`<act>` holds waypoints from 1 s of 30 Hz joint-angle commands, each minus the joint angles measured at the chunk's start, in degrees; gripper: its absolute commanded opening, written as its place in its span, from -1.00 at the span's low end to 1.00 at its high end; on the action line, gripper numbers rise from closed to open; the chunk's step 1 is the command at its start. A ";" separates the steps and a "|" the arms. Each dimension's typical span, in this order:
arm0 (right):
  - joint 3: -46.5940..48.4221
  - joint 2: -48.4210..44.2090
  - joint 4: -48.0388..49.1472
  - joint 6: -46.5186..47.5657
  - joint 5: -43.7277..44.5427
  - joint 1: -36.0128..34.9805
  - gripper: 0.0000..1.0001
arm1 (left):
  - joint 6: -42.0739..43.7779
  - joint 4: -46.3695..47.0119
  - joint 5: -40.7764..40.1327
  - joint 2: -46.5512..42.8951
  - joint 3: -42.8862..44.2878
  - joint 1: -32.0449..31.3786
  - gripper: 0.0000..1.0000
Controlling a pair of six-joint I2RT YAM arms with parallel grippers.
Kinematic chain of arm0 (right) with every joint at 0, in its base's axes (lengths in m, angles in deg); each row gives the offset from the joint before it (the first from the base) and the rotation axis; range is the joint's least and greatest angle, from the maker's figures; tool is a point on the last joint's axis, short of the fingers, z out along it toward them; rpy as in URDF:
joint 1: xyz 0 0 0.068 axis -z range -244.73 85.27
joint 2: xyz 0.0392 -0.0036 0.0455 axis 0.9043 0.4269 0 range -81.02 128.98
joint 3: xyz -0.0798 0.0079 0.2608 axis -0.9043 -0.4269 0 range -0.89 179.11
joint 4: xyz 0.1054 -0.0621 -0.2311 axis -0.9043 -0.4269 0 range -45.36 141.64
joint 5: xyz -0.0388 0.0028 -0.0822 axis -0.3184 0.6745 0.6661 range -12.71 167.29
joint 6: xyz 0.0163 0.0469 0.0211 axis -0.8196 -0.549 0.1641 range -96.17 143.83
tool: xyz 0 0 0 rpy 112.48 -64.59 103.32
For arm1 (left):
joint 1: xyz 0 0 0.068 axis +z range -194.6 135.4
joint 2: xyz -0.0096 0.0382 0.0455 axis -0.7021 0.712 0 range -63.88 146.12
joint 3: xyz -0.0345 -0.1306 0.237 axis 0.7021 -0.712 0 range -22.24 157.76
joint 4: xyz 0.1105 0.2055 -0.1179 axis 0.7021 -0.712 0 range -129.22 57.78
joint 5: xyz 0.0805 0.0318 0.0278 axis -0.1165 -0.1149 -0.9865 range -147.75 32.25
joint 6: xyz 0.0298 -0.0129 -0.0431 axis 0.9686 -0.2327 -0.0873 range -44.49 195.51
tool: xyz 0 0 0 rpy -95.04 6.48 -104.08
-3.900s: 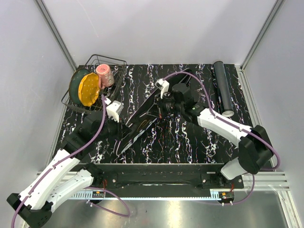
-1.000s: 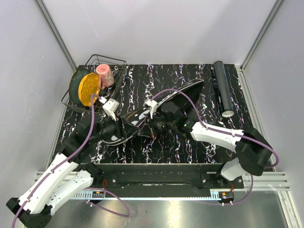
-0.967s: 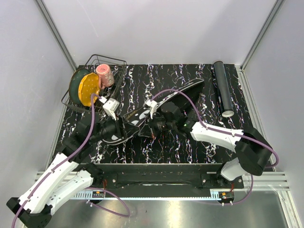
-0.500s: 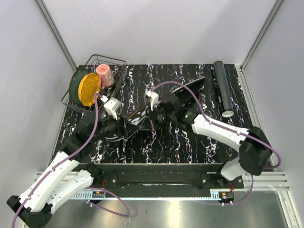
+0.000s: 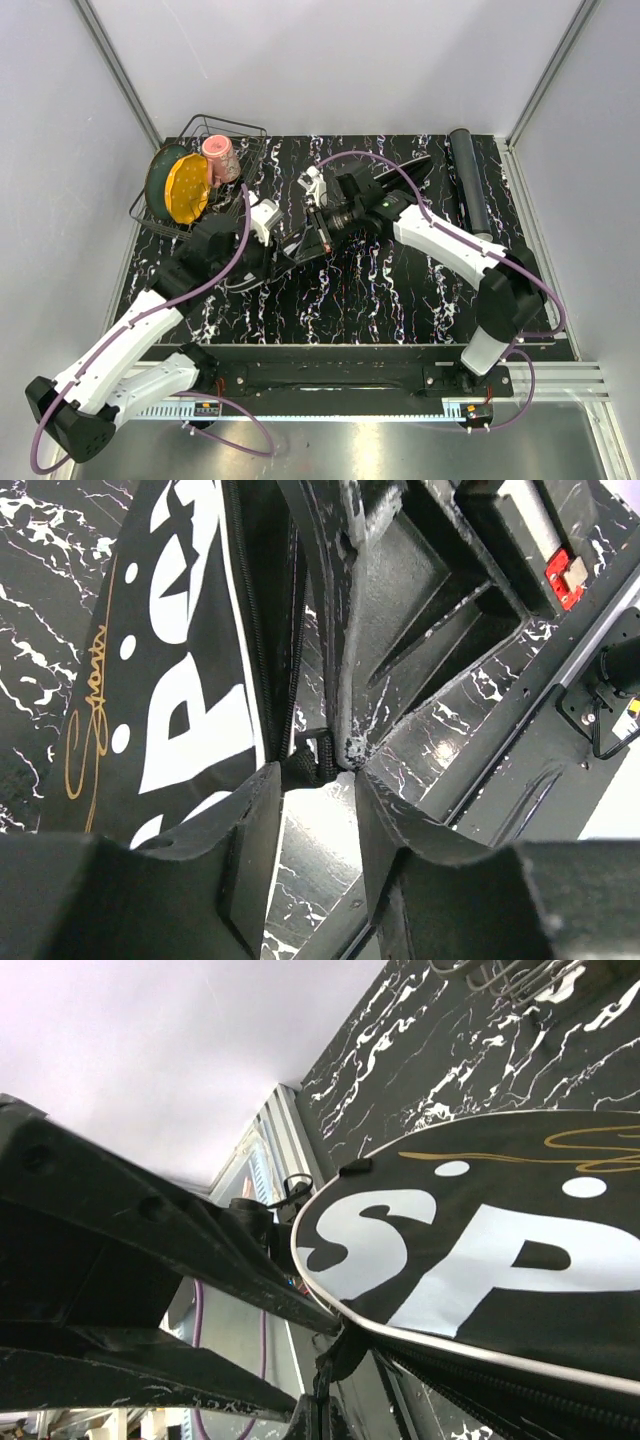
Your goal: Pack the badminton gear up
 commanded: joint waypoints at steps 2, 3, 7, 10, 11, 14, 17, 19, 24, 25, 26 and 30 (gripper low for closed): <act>6.28 0.02 -7.11 3.46 -5.90 0.62 -1.00 | 2.43 -0.92 -4.15 0.32 5.08 0.09 -0.26; 6.54 0.02 -7.55 3.81 -5.90 0.62 -1.00 | 2.35 -0.93 -4.85 -1.07 4.82 0.18 -0.26; 7.77 0.37 -9.57 4.78 -6.51 0.89 -1.00 | 2.87 0.39 -5.30 -3.46 3.42 0.09 0.38; 8.65 1.07 -9.93 4.43 -7.13 0.98 -1.00 | 4.36 -0.05 -2.85 -1.10 3.42 0.09 0.37; 8.92 1.42 -9.93 4.34 -7.65 0.98 -1.00 | 4.80 -0.14 -1.10 0.48 3.42 0.09 0.35; 9.10 1.60 -10.02 4.16 -8.09 0.98 -1.00 | 6.56 0.30 -0.29 3.21 3.77 0.09 0.17; 9.53 1.69 -10.02 3.73 -8.18 0.98 -1.00 | 8.40 1.18 2.25 4.62 4.64 0.18 0.06; 9.80 1.77 -10.02 3.55 -8.18 0.98 -1.00 | 8.41 2.05 1.91 4.89 4.47 0.09 -0.03; 9.80 2.30 -10.02 3.11 -7.92 0.98 -1.00 | 7.71 6.18 1.29 4.01 3.24 0.18 -0.44; 9.89 2.39 -9.93 3.02 -7.92 0.98 -1.00 | 6.14 6.89 1.29 3.75 3.07 0.18 -0.54; 9.80 2.39 -10.01 2.85 -7.14 0.98 -1.00 | 5.69 7.94 1.29 3.22 2.72 0.09 -0.63; 9.80 1.60 -10.10 1.88 -1.43 0.98 -0.81 | 3.23 8.83 -0.11 2.96 2.01 0.09 -1.00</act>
